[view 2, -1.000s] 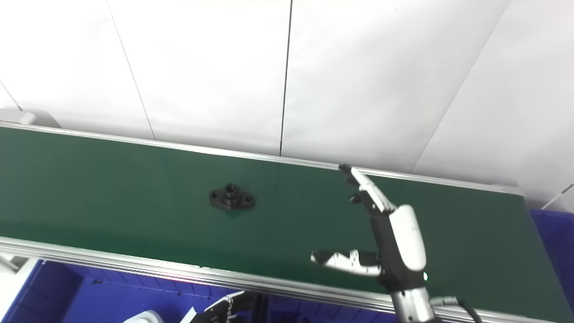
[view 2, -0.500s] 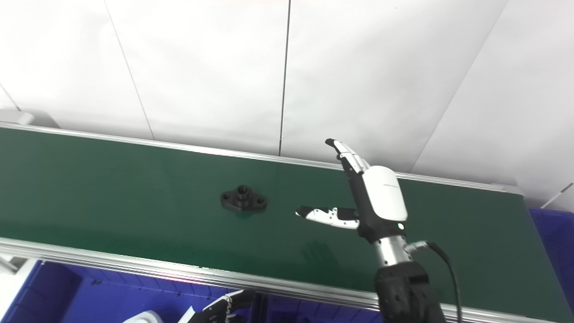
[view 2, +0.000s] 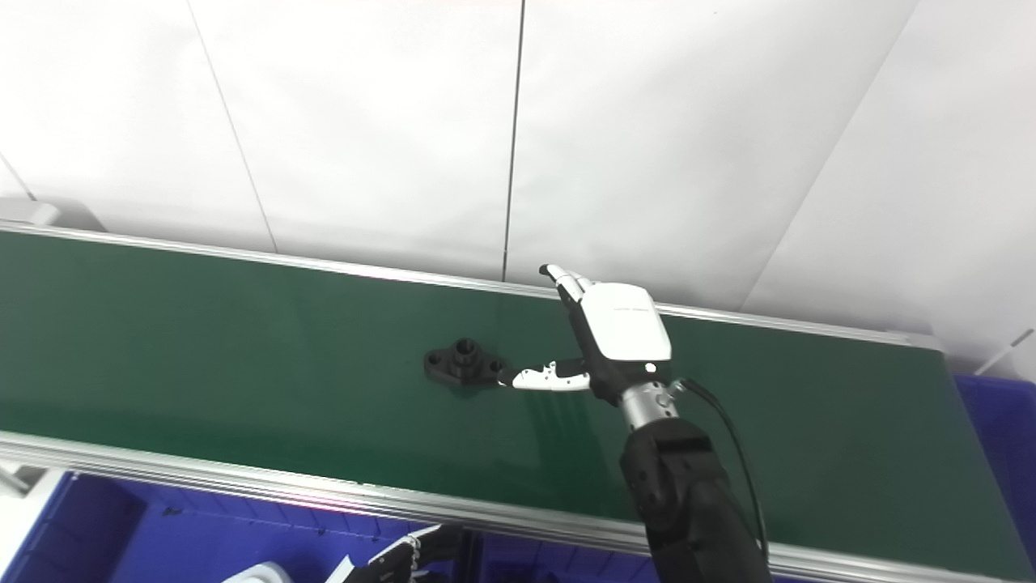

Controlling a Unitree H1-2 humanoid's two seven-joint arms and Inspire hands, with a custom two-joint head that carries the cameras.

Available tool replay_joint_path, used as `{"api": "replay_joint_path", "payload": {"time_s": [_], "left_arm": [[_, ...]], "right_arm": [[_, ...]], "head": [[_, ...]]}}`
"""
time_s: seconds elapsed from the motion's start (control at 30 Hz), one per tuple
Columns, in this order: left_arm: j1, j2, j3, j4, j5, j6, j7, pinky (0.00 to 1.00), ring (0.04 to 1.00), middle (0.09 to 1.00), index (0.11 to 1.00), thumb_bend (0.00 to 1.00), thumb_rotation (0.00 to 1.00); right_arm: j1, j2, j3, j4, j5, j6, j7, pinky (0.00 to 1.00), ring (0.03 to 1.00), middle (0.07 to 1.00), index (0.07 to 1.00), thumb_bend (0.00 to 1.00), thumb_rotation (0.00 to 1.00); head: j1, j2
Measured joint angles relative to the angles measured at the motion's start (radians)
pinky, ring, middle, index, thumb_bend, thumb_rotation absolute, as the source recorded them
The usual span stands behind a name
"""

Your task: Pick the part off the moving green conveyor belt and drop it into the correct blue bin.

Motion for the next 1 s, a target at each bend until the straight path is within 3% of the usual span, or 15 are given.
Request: {"api": "replay_joint_path", "payload": {"time_s": [0.67, 0.77, 0.83, 0.93, 1.0], "left_arm": [[0.015, -0.006, -0.007, -0.034, 0.009, 0.028, 0.001, 0.83, 0.888, 0.874, 0.841, 0.77, 0.75], [0.016, -0.007, -0.007, -0.034, 0.009, 0.028, 0.001, 0.83, 0.885, 0.874, 0.844, 0.78, 0.76], [0.016, -0.006, -0.007, -0.035, 0.009, 0.028, 0.001, 0.82, 0.878, 0.873, 0.844, 0.78, 0.77], [0.018, -0.006, -0.007, -0.038, 0.009, 0.031, 0.0, 0.82, 0.88, 0.874, 0.84, 0.77, 0.76], [0.018, -0.006, -0.007, -0.039, 0.009, 0.032, 0.001, 0.81, 0.875, 0.871, 0.837, 0.77, 0.76]], "right_arm": [[-0.031, 0.035, 0.121, 0.111, 0.005, 0.085, 0.001, 0.6, 0.748, 0.824, 0.875, 0.86, 0.67], [-0.031, 0.035, 0.134, 0.143, 0.002, 0.085, -0.037, 0.53, 0.654, 0.76, 0.849, 0.85, 0.66], [-0.037, 0.034, 0.14, 0.16, -0.002, 0.085, -0.067, 0.41, 0.515, 0.65, 0.789, 0.82, 0.63], [-0.048, 0.033, 0.152, 0.179, -0.004, 0.085, -0.091, 0.31, 0.394, 0.516, 0.678, 0.69, 0.49], [-0.06, 0.033, 0.158, 0.203, -0.004, 0.085, -0.106, 0.28, 0.349, 0.471, 0.648, 0.67, 0.44]], "head": [[0.009, 0.014], [0.009, 0.017], [0.008, 0.02], [0.009, 0.023], [0.009, 0.023]]}}
